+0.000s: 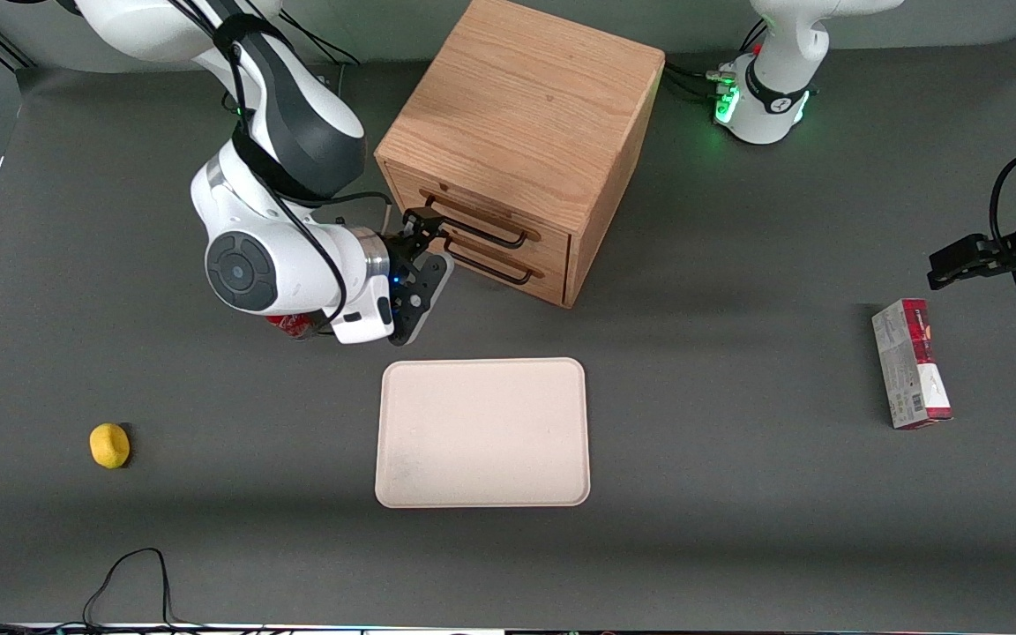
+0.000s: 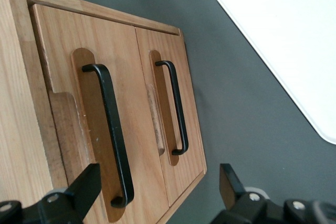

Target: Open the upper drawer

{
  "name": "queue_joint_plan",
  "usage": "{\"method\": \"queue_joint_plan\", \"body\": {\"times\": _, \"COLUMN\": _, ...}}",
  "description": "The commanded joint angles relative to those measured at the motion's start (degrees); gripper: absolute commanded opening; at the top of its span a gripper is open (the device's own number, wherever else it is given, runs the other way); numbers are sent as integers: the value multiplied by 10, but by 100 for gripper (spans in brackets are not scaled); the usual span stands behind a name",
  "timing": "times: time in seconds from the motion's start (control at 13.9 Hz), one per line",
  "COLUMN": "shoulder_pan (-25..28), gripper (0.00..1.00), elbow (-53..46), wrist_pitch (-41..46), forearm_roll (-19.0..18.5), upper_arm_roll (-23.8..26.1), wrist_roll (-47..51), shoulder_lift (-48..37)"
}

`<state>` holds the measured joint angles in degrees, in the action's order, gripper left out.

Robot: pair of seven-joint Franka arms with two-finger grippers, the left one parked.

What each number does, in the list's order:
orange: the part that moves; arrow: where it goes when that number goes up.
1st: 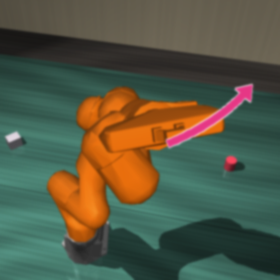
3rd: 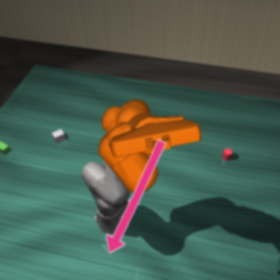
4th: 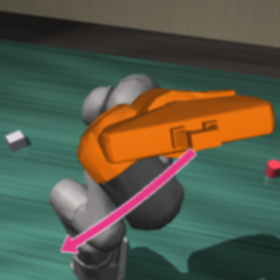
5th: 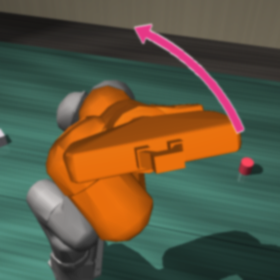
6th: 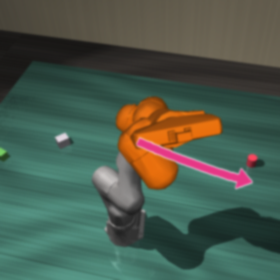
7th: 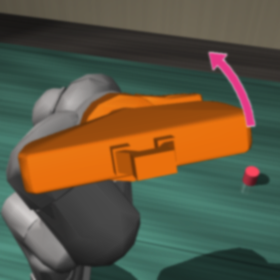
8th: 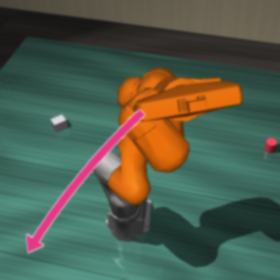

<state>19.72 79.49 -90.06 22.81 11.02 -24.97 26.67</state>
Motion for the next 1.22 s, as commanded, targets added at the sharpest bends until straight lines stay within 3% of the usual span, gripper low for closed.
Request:
{"method": "queue_joint_plan", "body": {"times": 0.0, "shoulder_pan": 15, "gripper": 100, "elbow": -12, "wrist_pitch": -5, "forearm_roll": 14, "upper_arm_roll": -2, "wrist_roll": -7, "shoulder_lift": 20}}
{"method": "queue_joint_plan", "body": {"times": 1.15, "shoulder_pan": 53, "gripper": 100, "elbow": 10, "wrist_pitch": -20, "forearm_roll": 10, "upper_arm_roll": -5, "wrist_roll": -3, "shoulder_lift": 42}}
